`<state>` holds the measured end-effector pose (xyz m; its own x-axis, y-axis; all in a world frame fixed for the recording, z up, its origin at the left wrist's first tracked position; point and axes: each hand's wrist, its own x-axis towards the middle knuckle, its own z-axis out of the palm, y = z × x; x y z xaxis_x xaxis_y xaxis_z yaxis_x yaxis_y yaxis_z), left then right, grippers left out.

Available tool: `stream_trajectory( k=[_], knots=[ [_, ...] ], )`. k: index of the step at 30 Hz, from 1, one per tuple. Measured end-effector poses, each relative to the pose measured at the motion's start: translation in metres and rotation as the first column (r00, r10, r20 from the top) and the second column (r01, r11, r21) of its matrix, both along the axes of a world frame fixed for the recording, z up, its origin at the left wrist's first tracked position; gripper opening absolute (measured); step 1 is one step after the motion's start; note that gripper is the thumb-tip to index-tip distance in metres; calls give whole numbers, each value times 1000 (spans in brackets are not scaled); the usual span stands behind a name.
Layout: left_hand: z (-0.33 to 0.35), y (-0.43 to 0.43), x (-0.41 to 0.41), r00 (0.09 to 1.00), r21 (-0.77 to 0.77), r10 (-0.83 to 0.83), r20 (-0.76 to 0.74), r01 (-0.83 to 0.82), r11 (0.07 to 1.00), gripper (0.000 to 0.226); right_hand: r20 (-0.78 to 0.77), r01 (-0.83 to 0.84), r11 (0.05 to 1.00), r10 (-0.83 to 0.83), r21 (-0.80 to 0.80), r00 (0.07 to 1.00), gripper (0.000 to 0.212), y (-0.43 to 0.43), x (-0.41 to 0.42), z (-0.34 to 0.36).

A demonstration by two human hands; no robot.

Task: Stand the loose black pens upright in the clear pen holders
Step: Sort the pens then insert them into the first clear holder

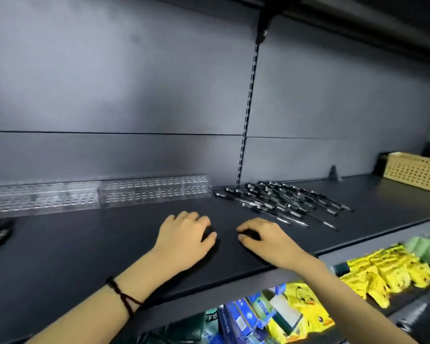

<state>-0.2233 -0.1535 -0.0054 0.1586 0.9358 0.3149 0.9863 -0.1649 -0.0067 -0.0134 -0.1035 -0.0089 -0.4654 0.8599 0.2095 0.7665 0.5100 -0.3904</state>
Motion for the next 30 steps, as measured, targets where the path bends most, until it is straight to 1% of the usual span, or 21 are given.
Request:
stream_trajectory(
  k=[4, 9, 14, 16, 18, 20, 23, 25, 27, 30],
  knots=[
    [-2, 37, 62, 992, -97, 114, 46, -109, 989, 52, -24, -36, 999, 36, 14, 999, 30, 33, 57, 7],
    [-5, 78, 113, 977, -253, 206, 49, -187, 949, 70, -97, -10, 1000, 11, 15, 995, 30, 75, 110, 3],
    [-8, 121, 133, 947, -409, 307, 97, -244, 879, 84, -134, 66, 998, -64, 11, 989, 37, 127, 152, -5],
    [-11, 142, 138, 926, -455, 357, 119, -269, 849, 90, -99, 85, 996, -82, 32, 992, 42, 156, 169, -8],
    [-13, 158, 143, 914, -459, 379, 143, -278, 844, 96, 42, 116, 991, -119, 71, 992, 50, 183, 184, -8],
    [-14, 172, 151, 908, -446, 378, 178, -268, 854, 101, 191, 155, 987, -161, 49, 968, 56, 210, 200, -5],
    [-14, 189, 160, 909, -412, 352, 226, -238, 880, 102, 292, 163, 987, -152, -10, 944, 58, 246, 224, -5],
    [-15, 198, 166, 911, -396, 327, 251, -212, 893, 102, 269, 145, 986, -117, -87, 956, 59, 266, 237, -6],
    [-17, 204, 171, 916, -395, 312, 251, -198, 897, 104, 191, 113, 977, -78, -180, 979, 60, 280, 245, -10],
    [-20, 212, 179, 920, -402, 305, 245, -190, 896, 104, 154, 49, 974, -15, -221, 988, 59, 292, 245, -19]
  ],
)
